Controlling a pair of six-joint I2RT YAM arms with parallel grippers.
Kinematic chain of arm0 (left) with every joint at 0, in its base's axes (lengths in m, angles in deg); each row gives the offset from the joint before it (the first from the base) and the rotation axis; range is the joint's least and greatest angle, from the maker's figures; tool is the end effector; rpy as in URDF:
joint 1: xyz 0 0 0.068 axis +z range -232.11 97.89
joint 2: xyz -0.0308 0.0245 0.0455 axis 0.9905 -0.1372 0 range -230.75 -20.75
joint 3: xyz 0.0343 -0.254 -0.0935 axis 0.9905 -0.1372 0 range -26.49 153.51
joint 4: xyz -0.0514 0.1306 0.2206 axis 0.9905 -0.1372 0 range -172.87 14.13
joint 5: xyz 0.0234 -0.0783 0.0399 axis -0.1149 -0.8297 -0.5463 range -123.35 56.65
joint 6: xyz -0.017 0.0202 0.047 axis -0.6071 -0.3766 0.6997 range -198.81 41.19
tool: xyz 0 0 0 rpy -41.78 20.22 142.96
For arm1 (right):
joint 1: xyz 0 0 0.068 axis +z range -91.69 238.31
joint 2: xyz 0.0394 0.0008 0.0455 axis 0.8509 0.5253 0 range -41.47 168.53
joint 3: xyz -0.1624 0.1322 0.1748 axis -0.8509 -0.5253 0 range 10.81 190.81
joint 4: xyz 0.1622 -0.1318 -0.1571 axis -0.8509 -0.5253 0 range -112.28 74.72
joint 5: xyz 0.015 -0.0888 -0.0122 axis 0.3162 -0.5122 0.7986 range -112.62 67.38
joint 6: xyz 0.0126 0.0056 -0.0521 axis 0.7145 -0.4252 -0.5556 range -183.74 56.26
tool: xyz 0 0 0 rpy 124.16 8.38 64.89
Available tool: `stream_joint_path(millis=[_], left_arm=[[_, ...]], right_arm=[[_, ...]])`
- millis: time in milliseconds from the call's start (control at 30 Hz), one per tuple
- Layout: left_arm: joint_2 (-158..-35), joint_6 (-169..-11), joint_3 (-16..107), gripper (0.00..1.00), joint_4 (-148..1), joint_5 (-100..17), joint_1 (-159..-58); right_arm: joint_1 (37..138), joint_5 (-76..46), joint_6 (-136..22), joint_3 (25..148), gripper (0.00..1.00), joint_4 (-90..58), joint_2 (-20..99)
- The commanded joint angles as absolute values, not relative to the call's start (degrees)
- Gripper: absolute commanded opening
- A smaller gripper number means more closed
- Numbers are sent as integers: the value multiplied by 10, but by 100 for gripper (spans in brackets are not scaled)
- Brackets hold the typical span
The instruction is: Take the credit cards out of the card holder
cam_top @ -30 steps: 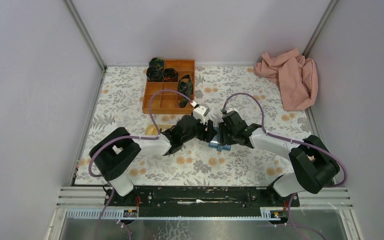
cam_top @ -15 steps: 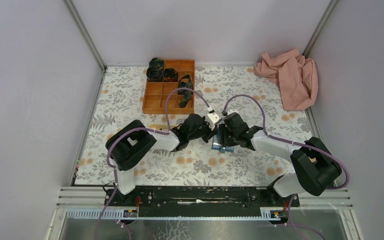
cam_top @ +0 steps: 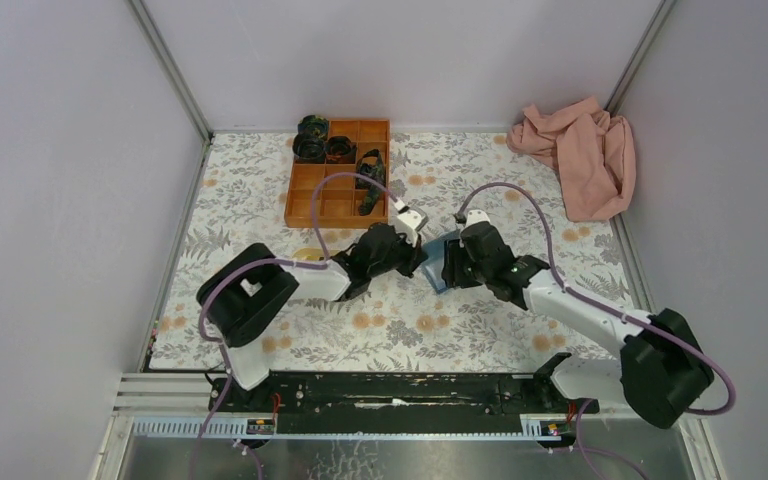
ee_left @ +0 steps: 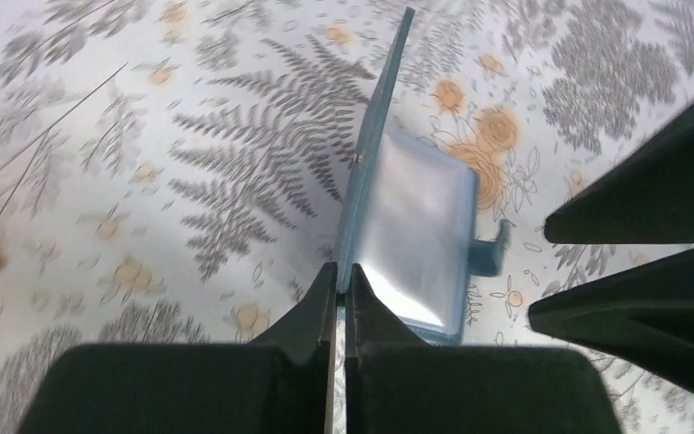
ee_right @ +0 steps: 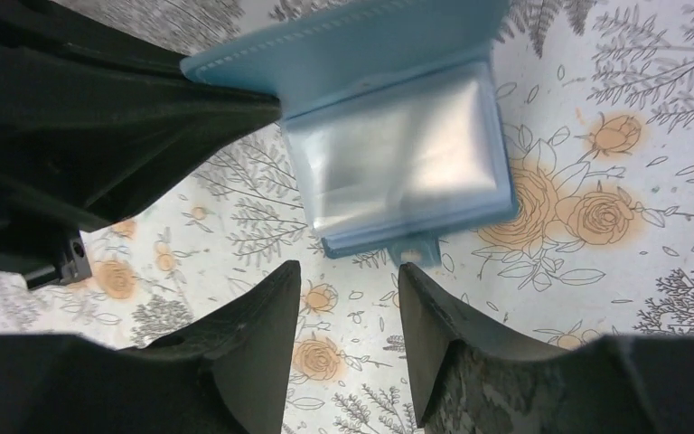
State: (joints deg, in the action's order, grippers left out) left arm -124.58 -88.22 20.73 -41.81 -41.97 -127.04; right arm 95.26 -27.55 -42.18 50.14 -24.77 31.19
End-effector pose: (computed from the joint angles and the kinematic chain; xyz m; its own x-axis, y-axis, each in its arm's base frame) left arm 0.2575 -0.2643 0.1564 -0.3980 0.1687 -0.9017 0.7412 0.6383 -0.2078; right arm 0.2090 0.1535 0.2066 -0.7068 -0.0735 -0.7036 -0.3106 0.9259 0.2152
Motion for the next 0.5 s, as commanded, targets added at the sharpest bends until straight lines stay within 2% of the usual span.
stream_joint_path(millis=[0, 133, 200, 300, 467], left_arm=[[-1178, -1052, 154, 0, -411, -284, -1268], [-1141, -1178, 107, 0, -413, -242, -1279], [-1133, -1223, 107, 0, -455, -184, -1310], [-1144, -1296, 106, 0, -486, -125, -1363], [-1187, -1402, 80, 0, -440, -52, -1418]], right_arm=[[950, -260, -411, 518, 52, -254, 272], [950, -255, -421, 526, 53, -248, 303], [950, -245, -420, 532, 53, -240, 318], [950, -220, -412, 540, 53, -216, 332], [951, -180, -408, 566, 53, -194, 369]])
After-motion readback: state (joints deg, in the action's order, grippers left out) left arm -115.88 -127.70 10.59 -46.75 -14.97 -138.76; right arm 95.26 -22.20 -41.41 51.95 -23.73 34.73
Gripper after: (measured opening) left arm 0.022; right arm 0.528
